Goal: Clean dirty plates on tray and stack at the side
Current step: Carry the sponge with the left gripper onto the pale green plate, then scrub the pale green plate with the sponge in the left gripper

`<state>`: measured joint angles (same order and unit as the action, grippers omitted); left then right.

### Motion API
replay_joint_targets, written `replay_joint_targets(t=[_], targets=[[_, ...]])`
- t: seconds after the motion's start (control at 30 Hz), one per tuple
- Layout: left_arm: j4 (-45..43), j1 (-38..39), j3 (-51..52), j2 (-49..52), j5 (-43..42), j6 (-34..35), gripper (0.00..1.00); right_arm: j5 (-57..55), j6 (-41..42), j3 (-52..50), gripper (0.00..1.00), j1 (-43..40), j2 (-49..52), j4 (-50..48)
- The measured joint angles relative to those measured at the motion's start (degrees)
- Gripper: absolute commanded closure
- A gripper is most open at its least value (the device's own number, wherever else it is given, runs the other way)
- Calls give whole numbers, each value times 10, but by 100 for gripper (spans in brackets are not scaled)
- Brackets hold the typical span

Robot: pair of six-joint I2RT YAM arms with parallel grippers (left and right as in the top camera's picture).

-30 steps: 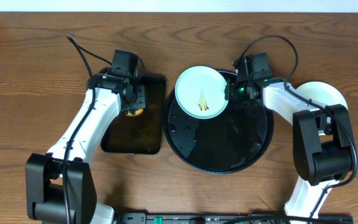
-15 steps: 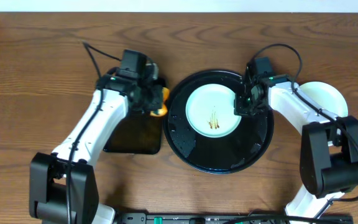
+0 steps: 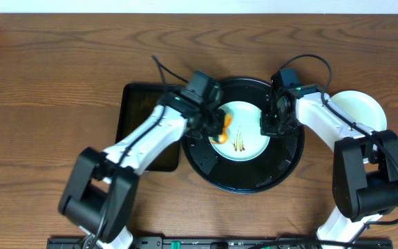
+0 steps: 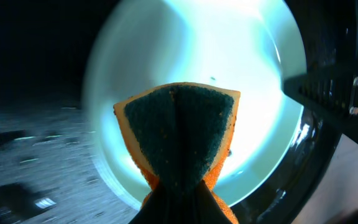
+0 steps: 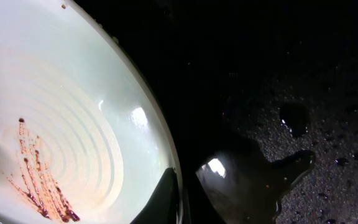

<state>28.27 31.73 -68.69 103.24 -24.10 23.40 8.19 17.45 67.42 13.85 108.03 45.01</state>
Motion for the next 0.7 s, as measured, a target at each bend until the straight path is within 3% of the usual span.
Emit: replay_joint_targets(t=[0.3, 0.7], targets=[[-73, 64, 0, 30, -16, 75, 93, -1, 0, 0, 99, 1, 0, 0], [-143, 74, 0, 85, -17, 179, 92, -1, 0, 0, 99, 1, 0, 0]])
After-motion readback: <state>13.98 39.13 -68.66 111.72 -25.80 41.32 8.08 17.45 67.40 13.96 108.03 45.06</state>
